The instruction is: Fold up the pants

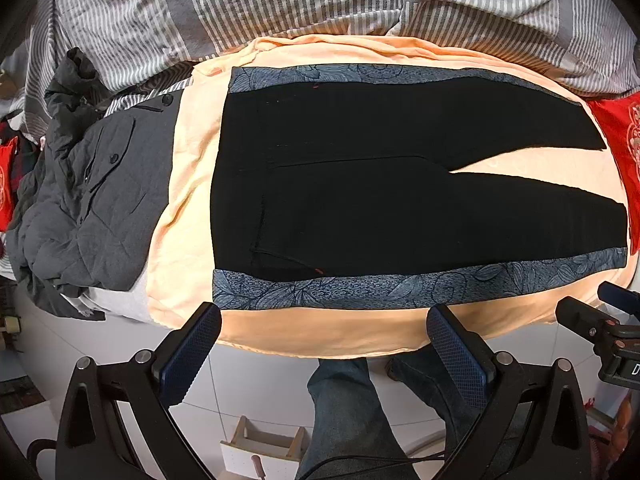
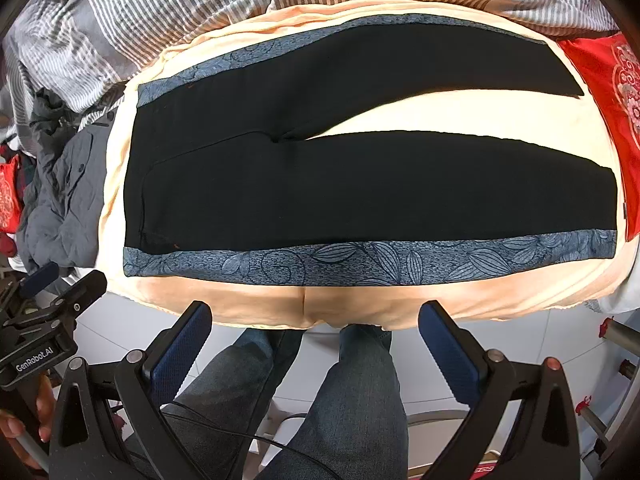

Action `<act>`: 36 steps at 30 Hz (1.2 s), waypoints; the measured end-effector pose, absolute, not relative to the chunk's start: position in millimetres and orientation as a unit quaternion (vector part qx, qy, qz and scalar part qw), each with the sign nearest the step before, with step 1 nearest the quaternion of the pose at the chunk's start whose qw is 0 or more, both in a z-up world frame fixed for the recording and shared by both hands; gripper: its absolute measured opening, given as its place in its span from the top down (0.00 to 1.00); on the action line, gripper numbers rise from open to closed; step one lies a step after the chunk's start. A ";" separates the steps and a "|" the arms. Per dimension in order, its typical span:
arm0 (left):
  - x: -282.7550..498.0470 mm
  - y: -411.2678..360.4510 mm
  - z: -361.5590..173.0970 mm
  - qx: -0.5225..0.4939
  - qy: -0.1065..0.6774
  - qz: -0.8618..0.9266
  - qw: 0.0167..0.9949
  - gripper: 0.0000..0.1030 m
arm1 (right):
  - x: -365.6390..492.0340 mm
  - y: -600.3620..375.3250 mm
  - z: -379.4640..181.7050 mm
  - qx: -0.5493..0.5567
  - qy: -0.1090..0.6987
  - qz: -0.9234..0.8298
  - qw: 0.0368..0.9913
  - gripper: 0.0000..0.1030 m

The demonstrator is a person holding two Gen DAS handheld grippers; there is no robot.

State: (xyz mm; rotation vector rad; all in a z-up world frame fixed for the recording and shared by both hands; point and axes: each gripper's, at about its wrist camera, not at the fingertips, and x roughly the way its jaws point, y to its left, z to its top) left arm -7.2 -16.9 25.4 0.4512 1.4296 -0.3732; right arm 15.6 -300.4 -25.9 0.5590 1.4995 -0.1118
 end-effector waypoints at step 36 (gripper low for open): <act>-9.6 -18.9 23.9 0.203 0.647 -0.157 0.718 0.00 | 13.1 -303.7 -26.2 0.247 0.664 -0.056 0.704 0.00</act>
